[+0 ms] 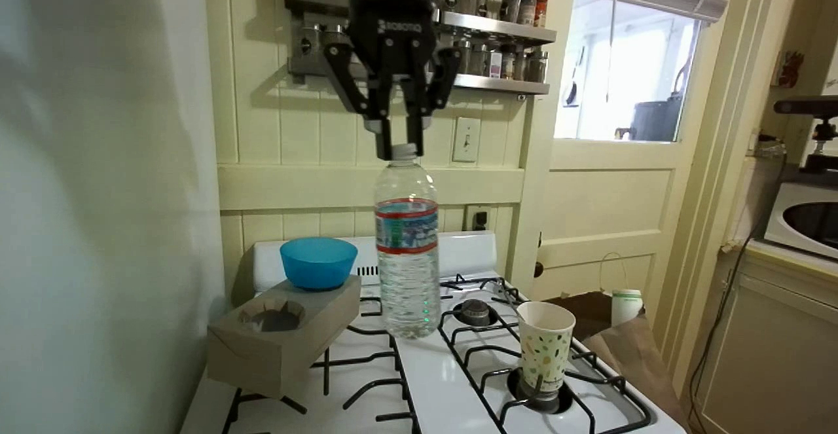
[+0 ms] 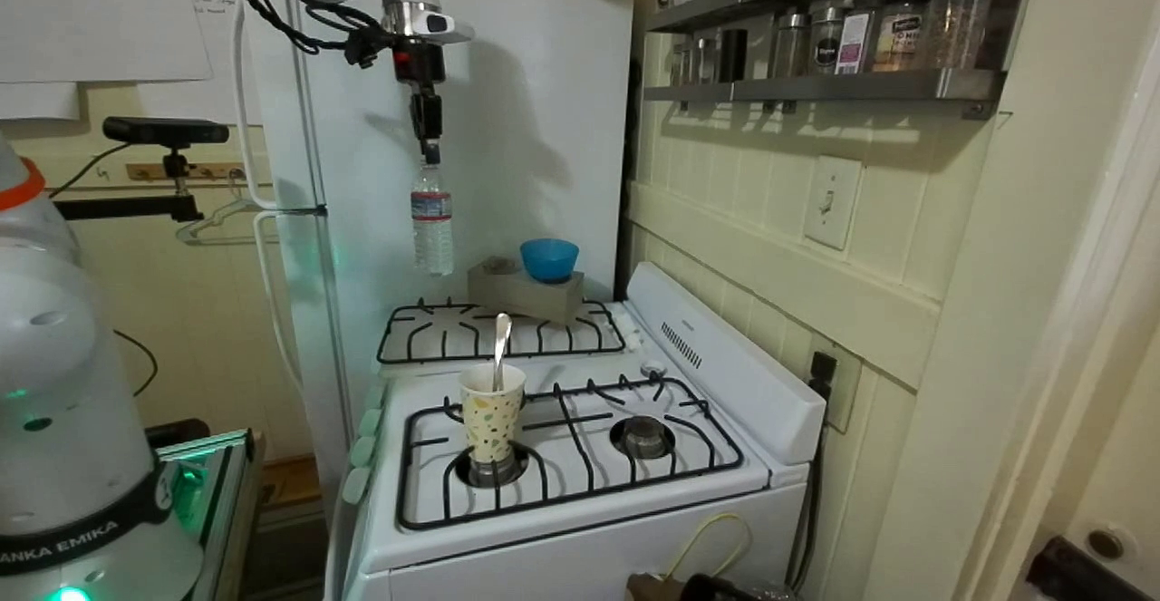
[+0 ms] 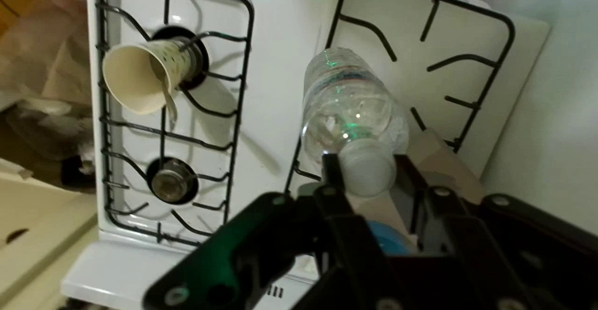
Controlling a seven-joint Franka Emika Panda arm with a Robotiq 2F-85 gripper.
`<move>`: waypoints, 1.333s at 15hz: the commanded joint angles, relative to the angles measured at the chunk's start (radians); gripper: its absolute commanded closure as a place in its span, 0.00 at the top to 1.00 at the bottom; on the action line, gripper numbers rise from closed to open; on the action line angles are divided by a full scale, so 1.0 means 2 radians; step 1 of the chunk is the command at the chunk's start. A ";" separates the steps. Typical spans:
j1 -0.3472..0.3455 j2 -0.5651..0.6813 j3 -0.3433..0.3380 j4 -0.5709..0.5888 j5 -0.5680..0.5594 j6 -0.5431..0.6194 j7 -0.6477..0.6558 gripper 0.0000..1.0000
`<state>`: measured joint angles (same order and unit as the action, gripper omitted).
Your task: Move the plastic bottle from the cup holder and place it between the two sides of the stove
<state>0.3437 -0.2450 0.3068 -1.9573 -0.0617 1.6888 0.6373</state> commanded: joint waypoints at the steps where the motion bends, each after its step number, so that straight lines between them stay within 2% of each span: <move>1: -0.043 -0.095 -0.020 -0.108 0.037 0.037 0.021 0.08; 4: -0.083 -0.085 -0.039 -0.109 0.035 0.080 0.012 0.08; 7: -0.110 -0.034 -0.043 -0.079 0.004 0.128 -0.028 0.08; 10: -0.124 0.010 -0.048 -0.055 -0.010 0.157 -0.061 0.08; 14: -0.132 0.054 -0.062 -0.026 -0.032 0.154 -0.100 0.08; 15: -0.128 0.034 -0.060 -0.051 -0.023 0.159 -0.079 0.08; 16: -0.128 0.041 -0.063 -0.047 -0.023 0.159 -0.081 0.31; 19: -0.127 0.044 -0.063 -0.047 -0.023 0.159 -0.081 0.31; 20: -0.123 0.052 -0.059 -0.046 -0.022 0.170 -0.085 0.08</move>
<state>0.0849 -0.1581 0.1863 -2.0537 -0.1075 2.0090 0.4741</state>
